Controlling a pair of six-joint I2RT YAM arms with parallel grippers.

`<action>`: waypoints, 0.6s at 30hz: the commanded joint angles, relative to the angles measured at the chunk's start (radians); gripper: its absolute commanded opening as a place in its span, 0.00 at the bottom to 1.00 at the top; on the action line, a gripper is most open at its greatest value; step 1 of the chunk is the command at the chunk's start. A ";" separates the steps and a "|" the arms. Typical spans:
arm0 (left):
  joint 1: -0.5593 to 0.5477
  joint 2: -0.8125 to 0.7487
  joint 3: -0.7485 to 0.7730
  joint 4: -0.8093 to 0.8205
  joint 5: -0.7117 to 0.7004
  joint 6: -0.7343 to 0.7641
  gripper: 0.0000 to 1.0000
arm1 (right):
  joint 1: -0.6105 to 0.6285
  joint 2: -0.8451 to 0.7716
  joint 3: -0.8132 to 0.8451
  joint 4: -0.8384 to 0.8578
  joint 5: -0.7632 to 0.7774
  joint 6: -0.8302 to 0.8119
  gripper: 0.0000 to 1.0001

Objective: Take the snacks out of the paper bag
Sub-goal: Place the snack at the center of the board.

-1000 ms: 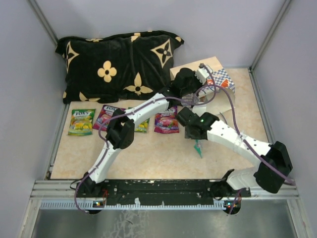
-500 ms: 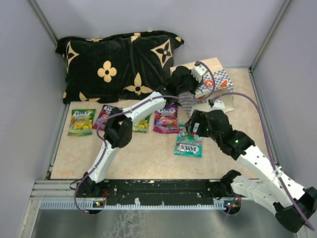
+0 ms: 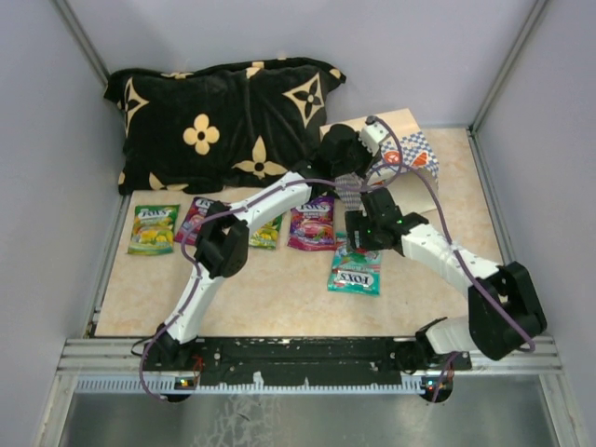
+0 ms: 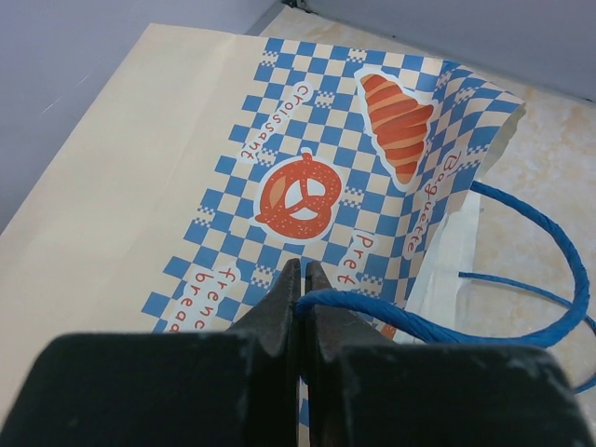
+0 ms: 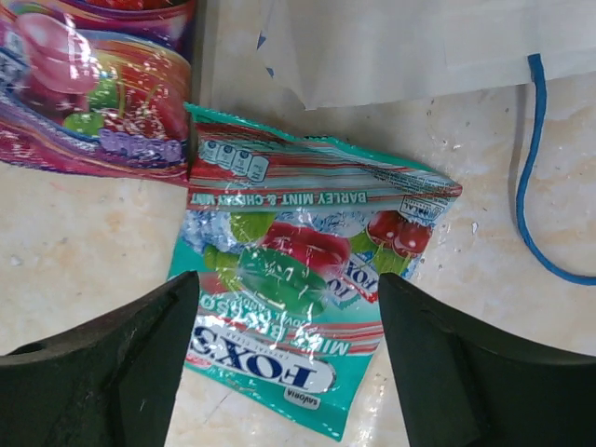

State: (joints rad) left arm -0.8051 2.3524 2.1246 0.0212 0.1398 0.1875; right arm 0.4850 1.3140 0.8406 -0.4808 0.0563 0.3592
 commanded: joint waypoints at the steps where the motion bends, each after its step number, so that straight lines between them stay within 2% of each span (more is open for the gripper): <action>1: 0.018 -0.062 -0.012 -0.011 -0.009 0.012 0.00 | 0.028 0.089 0.031 0.070 0.063 -0.069 0.77; 8: 0.023 -0.062 -0.012 -0.017 -0.007 0.010 0.00 | 0.046 0.166 -0.027 0.118 0.117 0.030 0.77; 10: 0.023 -0.064 -0.013 -0.021 -0.007 0.010 0.00 | 0.044 0.149 -0.059 0.119 0.163 0.097 0.82; 13: 0.023 -0.072 -0.017 -0.025 -0.007 0.012 0.00 | 0.042 0.085 -0.138 0.128 0.208 0.242 0.86; 18: 0.024 -0.076 -0.022 -0.026 -0.010 0.008 0.00 | 0.041 -0.104 -0.325 0.169 0.244 0.529 0.86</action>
State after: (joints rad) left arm -0.7944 2.3417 2.1120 0.0032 0.1394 0.1875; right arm 0.5205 1.3403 0.6399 -0.3069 0.2260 0.6075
